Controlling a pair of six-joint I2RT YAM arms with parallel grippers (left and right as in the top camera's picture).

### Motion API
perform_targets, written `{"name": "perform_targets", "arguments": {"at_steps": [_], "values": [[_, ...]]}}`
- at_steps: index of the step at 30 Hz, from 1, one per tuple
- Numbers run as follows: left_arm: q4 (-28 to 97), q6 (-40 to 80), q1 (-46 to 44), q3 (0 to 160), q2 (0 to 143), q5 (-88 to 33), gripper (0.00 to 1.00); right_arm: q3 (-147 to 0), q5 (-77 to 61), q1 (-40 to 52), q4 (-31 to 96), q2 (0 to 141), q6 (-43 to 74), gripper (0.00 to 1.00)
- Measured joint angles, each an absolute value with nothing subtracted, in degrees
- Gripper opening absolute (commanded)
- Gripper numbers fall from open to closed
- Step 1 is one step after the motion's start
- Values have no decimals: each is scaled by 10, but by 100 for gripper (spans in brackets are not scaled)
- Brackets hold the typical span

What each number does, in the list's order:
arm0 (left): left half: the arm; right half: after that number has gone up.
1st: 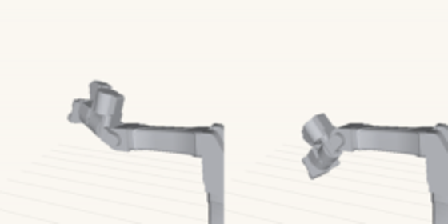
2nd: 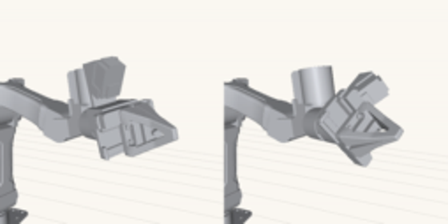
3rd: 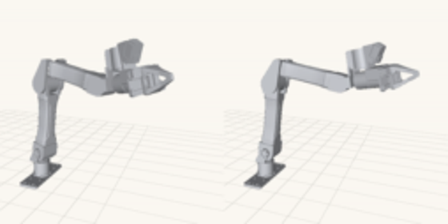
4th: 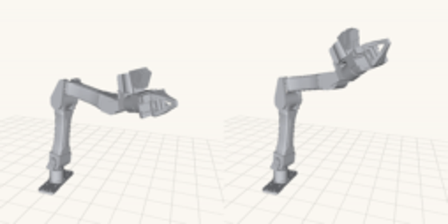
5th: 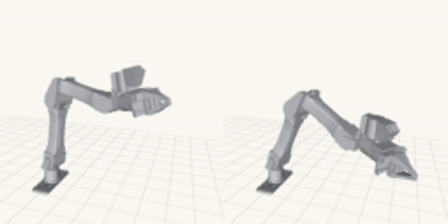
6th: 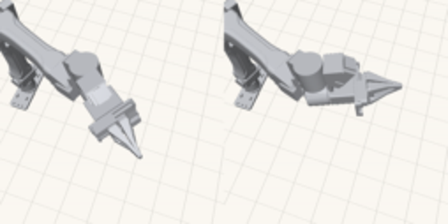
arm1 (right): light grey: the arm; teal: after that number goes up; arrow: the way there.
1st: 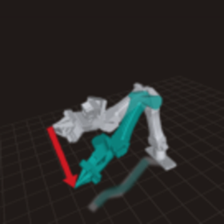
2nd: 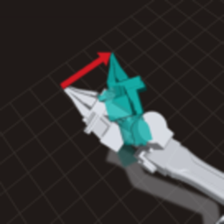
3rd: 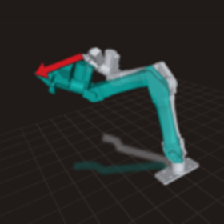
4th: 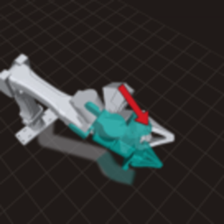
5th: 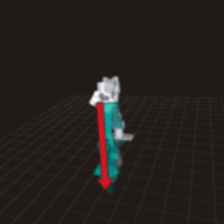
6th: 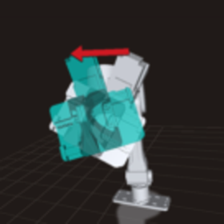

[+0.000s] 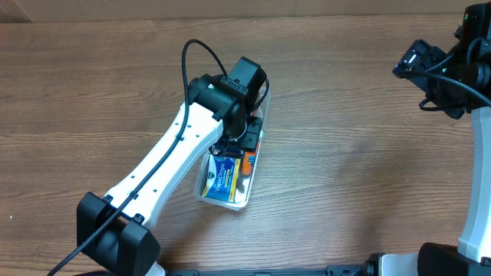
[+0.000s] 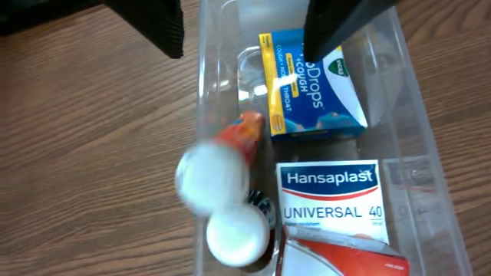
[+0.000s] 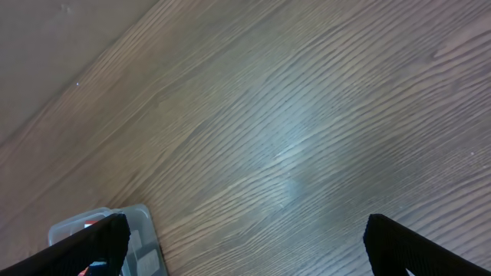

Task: Pack container
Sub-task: 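Lower the orange tube into the container beside the bottle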

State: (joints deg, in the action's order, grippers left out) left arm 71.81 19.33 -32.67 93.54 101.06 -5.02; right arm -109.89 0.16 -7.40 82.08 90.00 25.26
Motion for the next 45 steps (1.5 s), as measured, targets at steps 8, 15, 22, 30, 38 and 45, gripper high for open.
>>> {"name": "perform_targets", "arguments": {"at_steps": [8,15,22,30,38,45], "values": [[701,176,-330,971,1011,-50,65,-1099,2,-74,821,900,253,100],[670,168,-335,971,1011,-50,57,-1099,2,-74,821,900,252,100],[606,148,-340,972,1072,-47,33,-1099,2,-74,821,900,253,100],[602,143,-342,972,1089,-44,40,-1099,2,-74,821,900,253,100],[652,135,-344,972,1089,-41,37,-1099,2,-74,821,900,253,100],[663,132,-345,972,1089,-41,53,-1099,2,-74,821,900,253,100]]}}
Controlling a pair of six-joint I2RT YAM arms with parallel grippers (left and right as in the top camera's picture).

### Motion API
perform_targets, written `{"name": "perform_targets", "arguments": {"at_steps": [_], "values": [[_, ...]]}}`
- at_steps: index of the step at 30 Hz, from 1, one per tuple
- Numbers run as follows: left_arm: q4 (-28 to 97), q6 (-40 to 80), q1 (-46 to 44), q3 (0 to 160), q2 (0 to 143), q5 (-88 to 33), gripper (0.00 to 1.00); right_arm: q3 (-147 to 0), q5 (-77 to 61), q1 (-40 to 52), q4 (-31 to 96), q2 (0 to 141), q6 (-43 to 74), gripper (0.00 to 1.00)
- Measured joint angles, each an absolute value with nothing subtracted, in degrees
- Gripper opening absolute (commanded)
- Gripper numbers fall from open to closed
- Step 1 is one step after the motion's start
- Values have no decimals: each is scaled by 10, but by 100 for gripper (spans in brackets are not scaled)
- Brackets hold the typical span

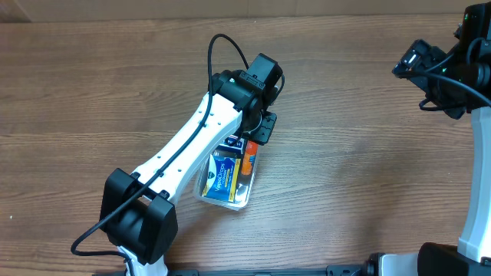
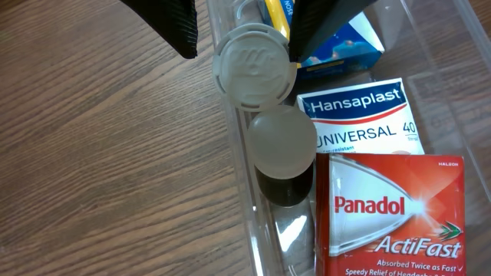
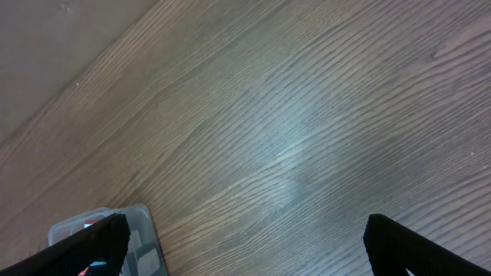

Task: Pack container

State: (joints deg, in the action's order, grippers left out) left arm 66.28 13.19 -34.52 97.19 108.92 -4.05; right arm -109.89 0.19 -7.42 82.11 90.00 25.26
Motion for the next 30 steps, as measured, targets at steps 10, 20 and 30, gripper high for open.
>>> {"name": "perform_targets", "arguments": {"at_steps": [10,20,30], "values": [[683,135,-345,972,1089,1,66,-1099,2,-74,821,900,253,100],[702,178,-345,972,1089,46,72,-1099,2,-74,821,900,253,100],[668,297,-284,972,1089,47,82,-1099,2,-74,821,900,253,100]]}}
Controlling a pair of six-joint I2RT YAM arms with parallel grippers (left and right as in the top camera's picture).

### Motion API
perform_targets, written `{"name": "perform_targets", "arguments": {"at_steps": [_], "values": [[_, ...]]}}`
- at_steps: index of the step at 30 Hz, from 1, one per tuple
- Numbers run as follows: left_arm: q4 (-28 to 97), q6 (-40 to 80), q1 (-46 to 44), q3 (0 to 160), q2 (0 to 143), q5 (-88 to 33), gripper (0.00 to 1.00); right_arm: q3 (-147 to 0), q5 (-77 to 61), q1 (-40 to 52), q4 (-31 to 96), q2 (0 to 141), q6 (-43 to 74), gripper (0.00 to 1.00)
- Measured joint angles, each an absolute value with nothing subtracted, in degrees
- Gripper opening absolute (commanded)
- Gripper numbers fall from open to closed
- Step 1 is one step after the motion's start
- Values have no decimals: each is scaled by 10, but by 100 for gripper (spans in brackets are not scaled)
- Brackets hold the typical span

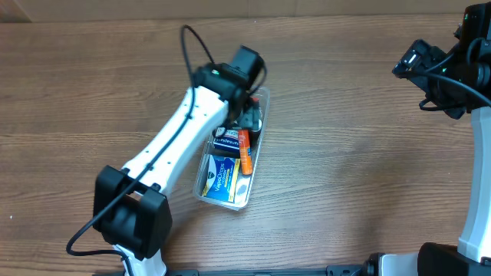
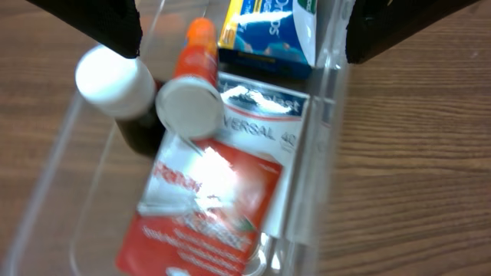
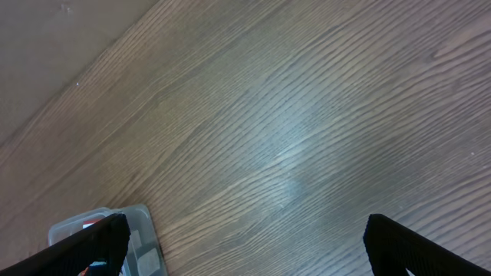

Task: Pack container

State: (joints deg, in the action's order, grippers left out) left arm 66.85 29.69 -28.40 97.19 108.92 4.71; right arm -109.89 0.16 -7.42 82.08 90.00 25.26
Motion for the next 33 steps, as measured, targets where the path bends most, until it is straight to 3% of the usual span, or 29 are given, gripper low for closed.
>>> {"name": "perform_targets", "arguments": {"at_steps": [3,7,10,11,12,19,25,28,33], "values": [[663,299,-249,972,1089,22,71,-1099,2,-74,821,900,252,100],[736,279,-219,1007,1082,17,70,-1099,2,-74,821,900,253,100],[808,261,-202,1061,1035,63,74,-1099,2,-74,821,900,253,100],[828,257,-202,1074,1004,88,82,-1099,2,-74,821,900,252,100],[841,253,-206,1084,952,116,100,-1099,2,-74,821,900,253,100],[909,278,-271,1119,635,152,100,-1099,2,-74,821,900,253,100],[966,292,-274,1091,469,142,100,-1099,2,-74,821,900,253,100],[923,332,-273,995,362,177,100,-1099,1,-74,822,900,253,100],[646,286,-173,763,257,236,100,-1099,1,-74,821,900,253,100]]}}
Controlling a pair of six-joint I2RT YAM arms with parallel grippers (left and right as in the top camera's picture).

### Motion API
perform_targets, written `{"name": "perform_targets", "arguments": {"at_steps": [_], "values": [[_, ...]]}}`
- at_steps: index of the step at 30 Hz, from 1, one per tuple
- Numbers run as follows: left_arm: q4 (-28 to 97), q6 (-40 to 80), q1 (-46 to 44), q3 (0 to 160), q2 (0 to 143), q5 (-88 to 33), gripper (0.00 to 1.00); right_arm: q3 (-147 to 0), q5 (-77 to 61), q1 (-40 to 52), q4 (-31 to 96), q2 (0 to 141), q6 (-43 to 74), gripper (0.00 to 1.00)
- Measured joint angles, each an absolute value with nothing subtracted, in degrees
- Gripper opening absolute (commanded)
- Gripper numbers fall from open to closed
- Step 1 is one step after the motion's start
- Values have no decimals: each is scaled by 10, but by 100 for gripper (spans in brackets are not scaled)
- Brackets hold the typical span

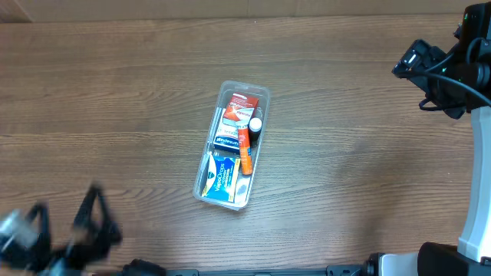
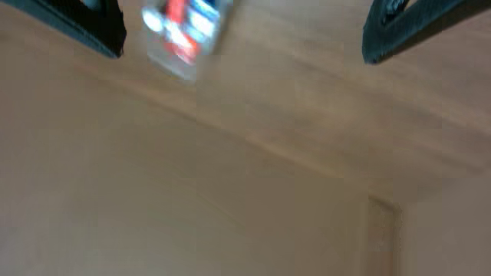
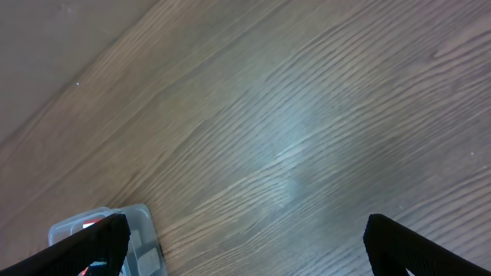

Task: Pack container

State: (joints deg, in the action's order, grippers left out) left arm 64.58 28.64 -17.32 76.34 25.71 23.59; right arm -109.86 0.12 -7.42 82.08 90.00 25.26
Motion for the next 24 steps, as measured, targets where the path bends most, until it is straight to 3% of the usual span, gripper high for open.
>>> {"name": "perform_targets", "arguments": {"at_steps": [6,9,13,17,24], "values": [[288,224,-1,394,273,147,100,-1098,1,-74,821,900,253,100],[187,218,24,256,230,84,100,-1098,1,-74,821,900,253,100],[175,219,25,134,97,44,100,-1098,1,-74,821,900,253,100],[202,219,25,114,20,32,100,-1098,2,-74,821,900,252,100],[215,219,23,66,11,23,100,-1098,1,-74,821,900,252,100]]}}
